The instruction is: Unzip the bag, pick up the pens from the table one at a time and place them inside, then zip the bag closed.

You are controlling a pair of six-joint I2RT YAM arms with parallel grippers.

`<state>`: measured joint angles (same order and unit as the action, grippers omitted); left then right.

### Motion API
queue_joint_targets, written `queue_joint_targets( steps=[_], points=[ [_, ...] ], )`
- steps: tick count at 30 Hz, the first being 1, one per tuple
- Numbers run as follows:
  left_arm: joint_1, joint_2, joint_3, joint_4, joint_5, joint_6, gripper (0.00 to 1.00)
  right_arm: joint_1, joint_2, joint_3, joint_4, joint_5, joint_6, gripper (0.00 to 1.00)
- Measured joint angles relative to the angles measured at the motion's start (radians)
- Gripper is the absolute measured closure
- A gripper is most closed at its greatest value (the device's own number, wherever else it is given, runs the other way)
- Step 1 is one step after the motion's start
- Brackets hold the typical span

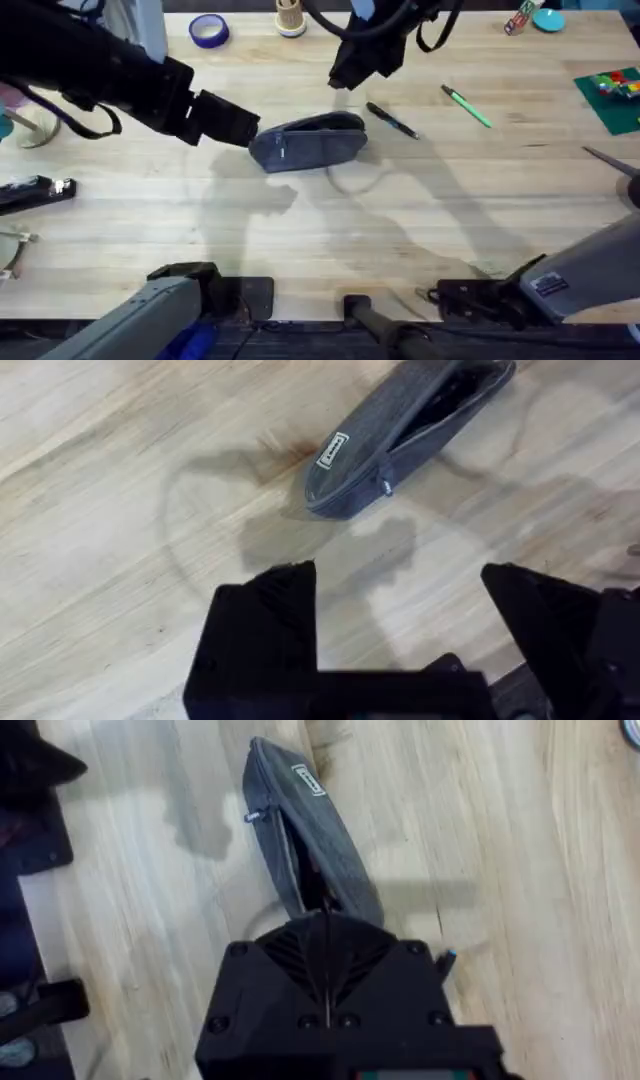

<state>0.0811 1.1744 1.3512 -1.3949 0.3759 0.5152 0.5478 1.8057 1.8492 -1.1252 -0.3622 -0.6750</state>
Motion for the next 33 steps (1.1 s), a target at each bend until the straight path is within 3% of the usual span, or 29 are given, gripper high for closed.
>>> queue_joint_targets(
  steps=[14,25,33],
  points=[
    [0.000,0.000,0.000,0.000,0.000,0.000,0.005,0.002,0.007,0.001,-0.014,-0.023,0.008,0.969],
    [0.000,0.000,0.000,0.000,0.000,0.000,0.006,0.004,0.102,-0.001,-0.041,-0.053,0.016,0.969],
    [0.000,0.000,0.000,0.000,0.000,0.000,0.005,0.004,0.103,-0.088,0.013,-0.057,0.016,0.970]
  ],
)
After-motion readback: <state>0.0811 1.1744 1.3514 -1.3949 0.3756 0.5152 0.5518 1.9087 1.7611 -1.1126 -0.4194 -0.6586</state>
